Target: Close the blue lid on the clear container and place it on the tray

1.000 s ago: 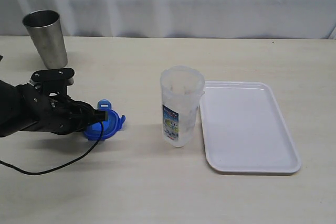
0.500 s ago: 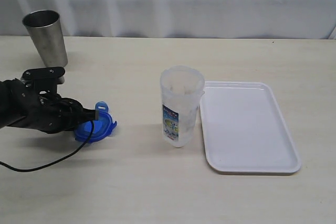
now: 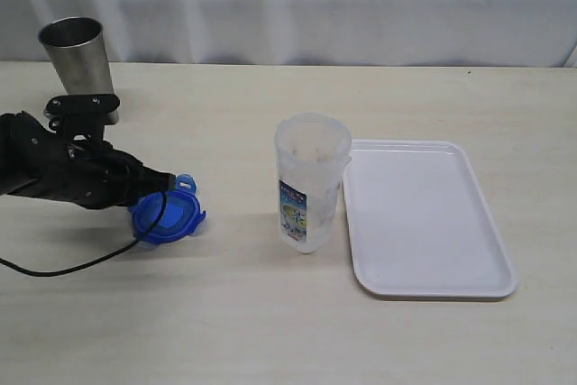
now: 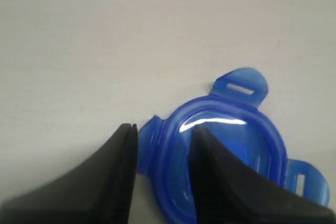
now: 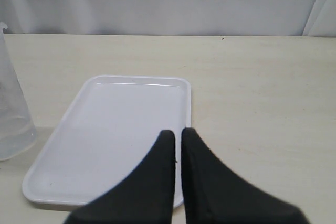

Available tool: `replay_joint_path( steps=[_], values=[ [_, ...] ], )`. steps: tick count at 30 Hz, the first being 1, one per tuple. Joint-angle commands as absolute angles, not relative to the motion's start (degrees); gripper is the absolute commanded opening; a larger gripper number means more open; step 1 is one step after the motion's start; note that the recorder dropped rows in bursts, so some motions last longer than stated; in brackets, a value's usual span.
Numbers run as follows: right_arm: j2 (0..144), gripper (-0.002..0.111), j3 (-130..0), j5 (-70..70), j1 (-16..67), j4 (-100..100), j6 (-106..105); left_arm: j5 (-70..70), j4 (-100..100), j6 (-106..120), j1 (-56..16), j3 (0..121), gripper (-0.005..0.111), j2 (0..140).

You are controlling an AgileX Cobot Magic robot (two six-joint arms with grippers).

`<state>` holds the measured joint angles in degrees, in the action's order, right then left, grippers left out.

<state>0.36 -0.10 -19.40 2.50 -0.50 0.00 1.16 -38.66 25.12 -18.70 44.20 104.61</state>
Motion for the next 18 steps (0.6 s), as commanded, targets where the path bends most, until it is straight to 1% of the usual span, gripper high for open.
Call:
replay_joint_path(
  steps=[1, 9, 14, 18],
  values=[
    [0.00, 0.004, 0.00, -19.40, 2.17, -0.40, -0.42, 1.06, -38.11, 27.49, -18.57, 44.76, 0.032, 102.96],
    [0.00, 0.004, 0.00, -19.40, 2.17, -0.40, -0.42, 1.06, -38.11, 37.37, -18.57, 44.76, 0.031, 102.96],
    [0.00, 0.004, 0.00, -19.40, 2.17, -0.40, -0.42, 1.29, -38.11, 41.00, -17.91, 44.76, 0.017, 102.96],
    [0.00, 0.004, 0.00, -19.40, 2.17, -0.40, -0.42, -1.74, -38.35, 41.00, -14.20, 44.76, 0.016, 103.33]
  ],
)
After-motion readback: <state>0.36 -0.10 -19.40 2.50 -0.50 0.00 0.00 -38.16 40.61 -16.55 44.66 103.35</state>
